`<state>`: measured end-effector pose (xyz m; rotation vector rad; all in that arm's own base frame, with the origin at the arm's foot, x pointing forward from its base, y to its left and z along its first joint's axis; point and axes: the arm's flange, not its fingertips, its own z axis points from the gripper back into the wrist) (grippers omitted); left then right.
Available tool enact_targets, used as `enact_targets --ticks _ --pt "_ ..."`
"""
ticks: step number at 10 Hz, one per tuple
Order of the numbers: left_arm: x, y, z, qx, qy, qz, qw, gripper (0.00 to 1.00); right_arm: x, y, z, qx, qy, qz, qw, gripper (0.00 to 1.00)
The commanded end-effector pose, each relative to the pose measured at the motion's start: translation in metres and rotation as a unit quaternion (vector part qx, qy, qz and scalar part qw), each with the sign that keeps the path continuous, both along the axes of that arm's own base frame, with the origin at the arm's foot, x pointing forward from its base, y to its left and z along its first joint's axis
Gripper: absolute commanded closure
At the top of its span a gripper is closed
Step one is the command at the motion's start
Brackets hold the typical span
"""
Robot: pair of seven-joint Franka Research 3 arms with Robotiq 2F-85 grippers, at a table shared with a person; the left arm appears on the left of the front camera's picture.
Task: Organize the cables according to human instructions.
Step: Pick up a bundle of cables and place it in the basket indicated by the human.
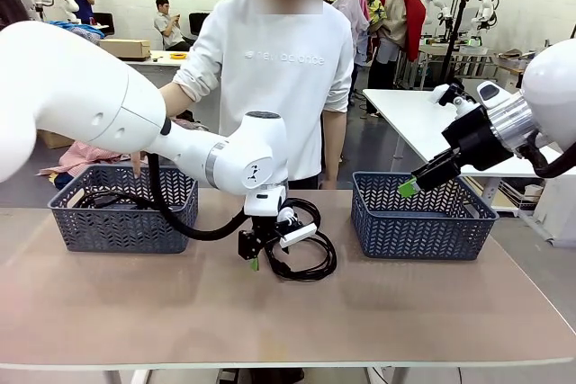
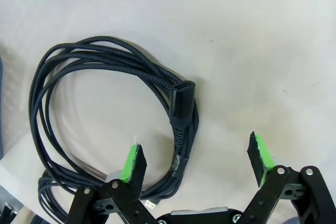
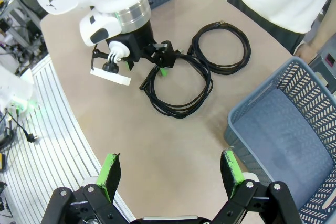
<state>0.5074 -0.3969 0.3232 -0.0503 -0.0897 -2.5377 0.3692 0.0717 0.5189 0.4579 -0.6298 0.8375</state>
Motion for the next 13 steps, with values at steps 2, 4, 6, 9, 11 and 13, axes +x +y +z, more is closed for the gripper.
enact_targets --ticks 2,4,6,9,11,13 --pt "0.008 -0.006 -0.003 0.016 0.0 0.004 1.0 0.0 0.003 -0.001 -0.003 0.014 -0.007 0.011 1.0 0.0" --pt "0.012 -0.004 -0.006 0.019 0.003 0.005 1.0 0.04 0.003 -0.001 -0.003 0.014 -0.007 0.011 1.0 0.0" --pt "0.014 -0.003 -0.008 0.021 0.007 0.01 1.0 0.23 0.003 -0.001 -0.003 0.014 -0.007 0.011 1.0 0.0" --pt "0.019 0.0 -0.008 0.021 0.002 0.017 1.0 0.58 0.003 -0.001 -0.003 0.014 -0.007 0.011 1.0 0.0" --pt "0.021 0.0 -0.009 0.022 0.002 0.017 1.0 0.77 0.003 -0.001 -0.003 0.014 -0.007 0.011 1.0 0.0" --pt "0.024 0.0 -0.009 0.024 0.002 0.015 1.0 0.96 0.003 -0.001 -0.003 0.014 -0.007 0.011 1.0 0.0"
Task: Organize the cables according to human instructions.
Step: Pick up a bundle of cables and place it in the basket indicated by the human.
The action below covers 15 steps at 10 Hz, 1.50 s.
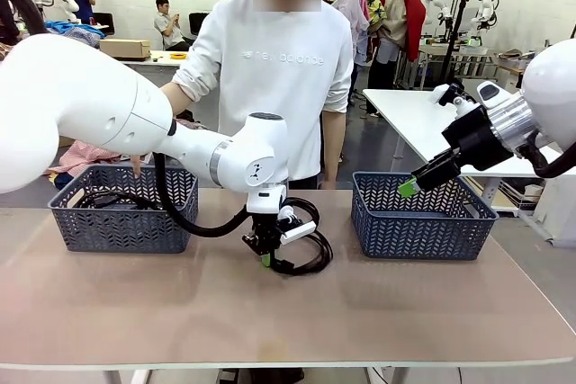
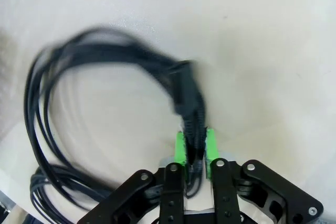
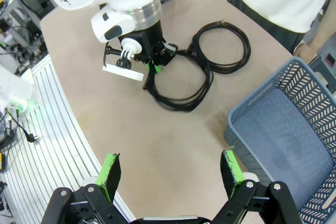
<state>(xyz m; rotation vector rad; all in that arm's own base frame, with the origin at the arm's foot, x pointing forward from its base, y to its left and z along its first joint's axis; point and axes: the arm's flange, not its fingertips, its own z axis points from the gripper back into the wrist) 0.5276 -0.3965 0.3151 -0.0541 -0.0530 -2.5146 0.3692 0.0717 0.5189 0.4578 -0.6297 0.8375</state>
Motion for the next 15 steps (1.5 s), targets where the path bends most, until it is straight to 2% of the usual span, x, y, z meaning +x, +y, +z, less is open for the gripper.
enact_targets --ticks 1,4,6,8,11,13,15 --pt "0.002 -0.001 0.002 0.009 -0.005 -0.003 1.0 1.0 0.003 -0.001 -0.003 0.014 -0.007 0.011 1.0 0.0" --pt "-0.015 -0.001 0.024 -0.005 -0.007 -0.036 0.999 1.0 0.003 -0.001 -0.003 0.014 -0.007 0.011 1.0 0.0" --pt "-0.037 0.01 0.06 -0.017 0.01 -0.065 0.998 1.0 0.003 -0.001 -0.003 0.014 -0.007 0.011 1.0 0.0" --pt "-0.046 0.026 0.105 -0.018 -0.018 -0.044 0.999 1.0 0.003 -0.001 -0.003 0.014 -0.007 0.011 1.0 0.0" --pt "-0.032 0.072 0.159 -0.005 -0.046 0.039 0.998 1.0 0.003 -0.001 -0.003 0.014 -0.007 0.011 1.0 0.0" --pt "-0.019 0.114 0.181 -0.01 -0.067 0.121 0.99 1.0 0.003 -0.001 -0.003 0.014 -0.007 0.011 1.0 0.0" --pt "-0.009 0.158 0.199 -0.024 -0.072 0.187 0.979 1.0 0.003 -0.001 -0.003 0.014 -0.007 0.011 1.0 0.0"
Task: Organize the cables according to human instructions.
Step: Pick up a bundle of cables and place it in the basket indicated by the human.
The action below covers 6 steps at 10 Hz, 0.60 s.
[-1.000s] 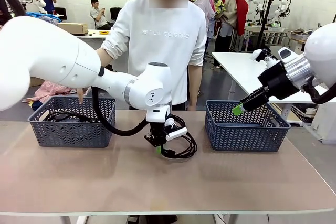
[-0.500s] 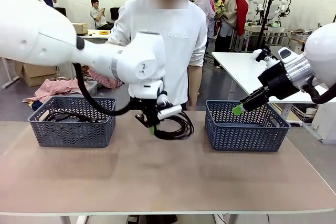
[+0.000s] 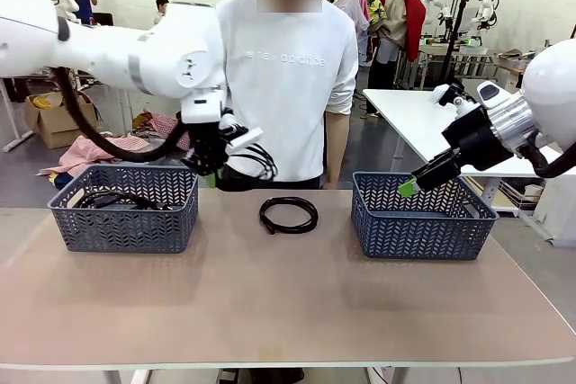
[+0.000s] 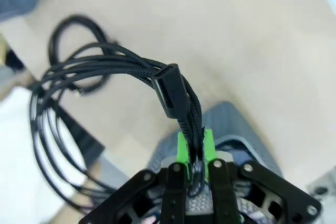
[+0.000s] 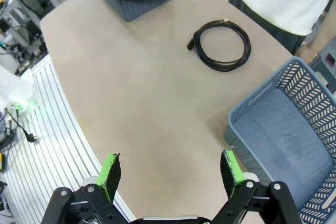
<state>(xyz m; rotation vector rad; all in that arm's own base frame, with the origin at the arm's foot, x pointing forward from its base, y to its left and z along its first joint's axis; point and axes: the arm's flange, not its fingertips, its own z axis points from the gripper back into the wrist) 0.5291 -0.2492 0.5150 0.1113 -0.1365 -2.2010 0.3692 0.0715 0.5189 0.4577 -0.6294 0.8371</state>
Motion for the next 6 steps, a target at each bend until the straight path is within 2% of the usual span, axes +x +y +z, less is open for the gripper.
enact_targets --ticks 1,3,6 --pt "-0.006 0.029 0.006 -0.011 -0.006 0.06 0.998 1.0 0.003 0.0 -0.003 0.014 -0.007 0.011 1.0 0.0" --pt "0.005 0.067 0.011 -0.02 -0.003 0.118 0.993 1.0 0.003 0.0 -0.003 0.014 -0.007 0.011 1.0 0.0" --pt "0.008 0.115 0.003 -0.039 -0.002 0.191 0.981 1.0 0.003 0.0 -0.003 0.014 -0.007 0.011 1.0 0.0"
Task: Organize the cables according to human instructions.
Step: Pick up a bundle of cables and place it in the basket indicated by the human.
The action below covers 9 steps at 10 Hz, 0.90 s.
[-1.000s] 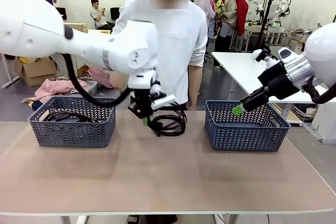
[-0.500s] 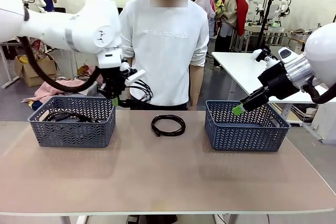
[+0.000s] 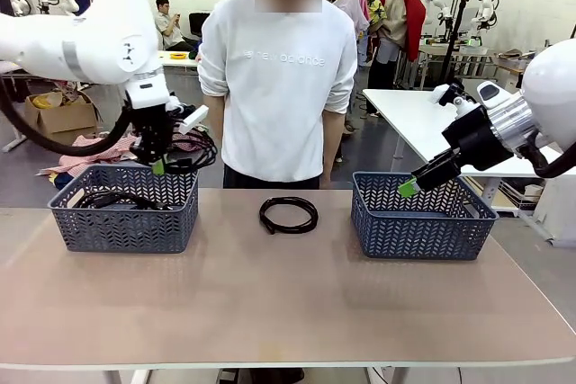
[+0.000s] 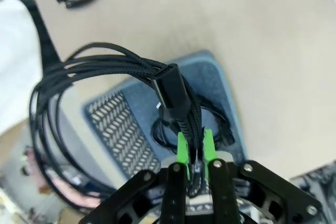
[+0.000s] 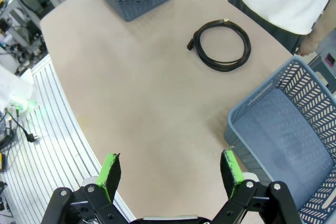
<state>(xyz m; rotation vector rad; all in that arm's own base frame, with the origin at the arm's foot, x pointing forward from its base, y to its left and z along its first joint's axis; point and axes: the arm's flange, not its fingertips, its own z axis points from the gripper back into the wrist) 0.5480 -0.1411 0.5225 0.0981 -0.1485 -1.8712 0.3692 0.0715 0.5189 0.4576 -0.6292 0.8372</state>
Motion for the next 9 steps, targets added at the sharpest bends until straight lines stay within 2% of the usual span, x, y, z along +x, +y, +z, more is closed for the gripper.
enact_targets --ticks 1,5,9 --pt "-0.012 0.021 -0.01 -0.021 -0.004 0.054 0.998 1.0 0.003 0.0 -0.003 0.014 -0.007 0.011 1.0 0.0" --pt "-0.016 0.056 -0.035 -0.036 0.0 0.148 0.988 1.0 0.003 0.0 -0.003 0.014 -0.007 0.011 1.0 0.0" --pt "-0.002 0.05 -0.054 -0.038 -0.003 0.171 0.985 1.0 0.003 0.0 -0.003 0.014 -0.007 0.011 1.0 0.0"
